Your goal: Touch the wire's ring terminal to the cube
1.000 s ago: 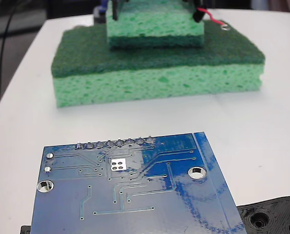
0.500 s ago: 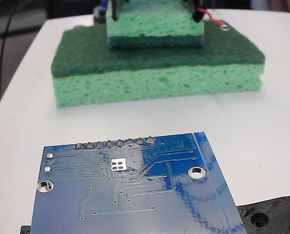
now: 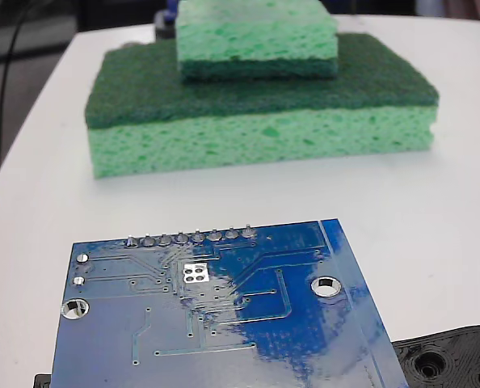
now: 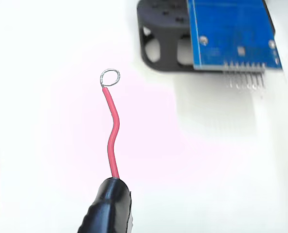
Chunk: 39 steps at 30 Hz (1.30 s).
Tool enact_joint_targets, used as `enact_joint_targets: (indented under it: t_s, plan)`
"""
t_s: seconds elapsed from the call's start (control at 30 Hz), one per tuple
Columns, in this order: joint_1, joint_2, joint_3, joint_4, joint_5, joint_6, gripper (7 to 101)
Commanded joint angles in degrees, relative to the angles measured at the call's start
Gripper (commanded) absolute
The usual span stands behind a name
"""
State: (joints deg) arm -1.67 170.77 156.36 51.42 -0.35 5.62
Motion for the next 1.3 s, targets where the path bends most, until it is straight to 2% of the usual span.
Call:
enact_joint_targets:
  t_s: [0.03,0.27,0.5,0.97,1.3]
  plan:
    - [-4.92,-7.21,-6.5,0.62,5.36,1.85,100.3]
    - [-25.75,-27.33,-22.41,4.22,20.92,11.25,100.3]
    - [-36.12,-38.94,-28.39,3.87,26.72,16.7,100.3]
    - [-38.76,-46.05,-25.58,-1.49,27.33,19.6,100.3]
    - [-41.66,-46.67,-23.73,-2.55,28.21,23.55,100.3]
